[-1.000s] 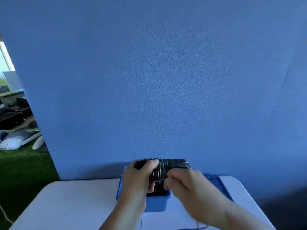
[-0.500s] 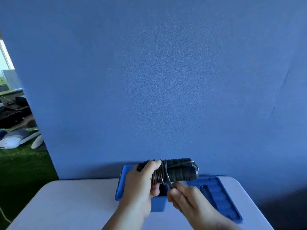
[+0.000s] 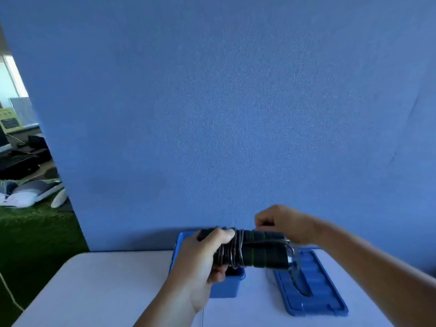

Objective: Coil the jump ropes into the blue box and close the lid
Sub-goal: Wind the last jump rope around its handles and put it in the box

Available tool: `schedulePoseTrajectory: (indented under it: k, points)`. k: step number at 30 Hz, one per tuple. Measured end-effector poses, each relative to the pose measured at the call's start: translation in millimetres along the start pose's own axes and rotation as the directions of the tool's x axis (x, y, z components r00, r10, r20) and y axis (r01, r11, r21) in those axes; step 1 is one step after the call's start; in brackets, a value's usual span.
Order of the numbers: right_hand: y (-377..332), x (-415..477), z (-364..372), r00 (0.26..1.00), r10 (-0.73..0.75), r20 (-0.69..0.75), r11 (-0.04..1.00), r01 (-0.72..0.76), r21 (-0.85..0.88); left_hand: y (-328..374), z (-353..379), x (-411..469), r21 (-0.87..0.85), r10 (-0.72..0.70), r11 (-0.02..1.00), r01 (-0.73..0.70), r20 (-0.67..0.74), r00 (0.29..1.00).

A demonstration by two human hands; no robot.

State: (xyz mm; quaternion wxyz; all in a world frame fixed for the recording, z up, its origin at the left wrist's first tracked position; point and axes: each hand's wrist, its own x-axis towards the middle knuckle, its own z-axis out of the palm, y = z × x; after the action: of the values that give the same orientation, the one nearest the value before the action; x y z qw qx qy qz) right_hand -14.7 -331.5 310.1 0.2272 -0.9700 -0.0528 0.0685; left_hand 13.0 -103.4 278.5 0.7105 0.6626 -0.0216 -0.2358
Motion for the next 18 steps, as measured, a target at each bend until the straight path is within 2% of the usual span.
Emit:
schedulePoseTrajectory:
  k: [1,2,5,8,10,13,18]
  points:
    - [-11.9,2.1,-14.6,0.999,-0.012,-0.035,1.0,0.011,-0.024,-2.6,-2.5,-11.7,-0.098,0.07,0.993,-0.064,0.067,0.995]
    - [-23.2,3.4,-28.5,0.998,-0.052,-0.037,0.998,0.05,-0.045,0.8,3.5,-19.2,-0.159,0.078,0.985,-0.062,0.095,0.992]
    - [-43.0,3.1,-46.7,0.995,-0.097,0.002,0.98,0.096,-0.175,-1.0,1.8,-30.2,-0.093,0.191,0.978,-0.187,0.032,0.981]
    - [-62.4,-1.1,-56.7,0.997,-0.077,-0.014,0.953,0.069,-0.295,6.3,4.3,-19.5,-0.066,0.172,0.983,-0.173,-0.013,0.985]
    - [-74.9,-4.4,-56.9,0.998,-0.042,-0.036,0.948,0.029,-0.316,5.4,2.7,-15.8,-0.05,0.187,0.981,-0.188,-0.033,0.982]
    - [-87.1,-12.6,-44.4,0.995,0.032,-0.093,0.968,-0.054,-0.246,5.0,2.5,-10.7,-0.059,0.2,0.977,-0.207,-0.098,0.975]
    - [-88.6,-24.7,-13.6,0.978,0.058,-0.202,0.995,-0.073,-0.066,5.3,3.7,-3.7,-0.085,0.191,0.974,-0.21,-0.191,0.963]
